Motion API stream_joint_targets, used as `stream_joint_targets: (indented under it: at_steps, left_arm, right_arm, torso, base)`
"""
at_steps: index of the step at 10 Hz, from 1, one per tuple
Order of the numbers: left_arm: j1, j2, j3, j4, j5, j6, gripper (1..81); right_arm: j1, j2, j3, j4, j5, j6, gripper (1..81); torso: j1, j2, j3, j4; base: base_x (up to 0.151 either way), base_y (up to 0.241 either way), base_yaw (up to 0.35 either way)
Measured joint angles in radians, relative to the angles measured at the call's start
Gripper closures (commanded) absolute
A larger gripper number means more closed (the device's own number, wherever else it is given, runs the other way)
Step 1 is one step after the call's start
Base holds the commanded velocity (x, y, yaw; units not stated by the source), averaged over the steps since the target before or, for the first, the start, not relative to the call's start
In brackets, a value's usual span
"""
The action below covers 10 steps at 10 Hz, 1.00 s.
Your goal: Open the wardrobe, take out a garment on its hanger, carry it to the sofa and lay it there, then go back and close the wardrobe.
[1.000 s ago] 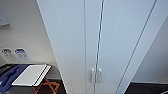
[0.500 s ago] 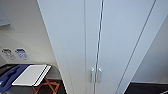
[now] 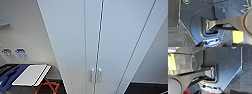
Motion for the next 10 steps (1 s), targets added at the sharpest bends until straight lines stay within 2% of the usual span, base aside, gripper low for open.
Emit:
stream_joint_targets:
  at_steps: [6, 10]
  left_arm:
    - [-0.058, -0.19, 0.27, -0.001, 0.007, -0.006, 1.0]
    - [-0.12, -0.323, 0.441, -0.001, 0.014, -0.007, 1.0]
  right_arm:
    - [0.093, -0.18, 0.272, 0.0, -0.017, 0.004, 1.0]
    - [0.2, -0.352, 0.497, 0.0, -0.029, 0.006, 1.0]
  torso:
    - [0.0, 0.0, 0.0, 0.0]
    - [0.0, 0.0, -0.001, 0.0]
  base:
    - [0.0, 0.0, 0.0]
    - [0.0, 0.0, 0.0]
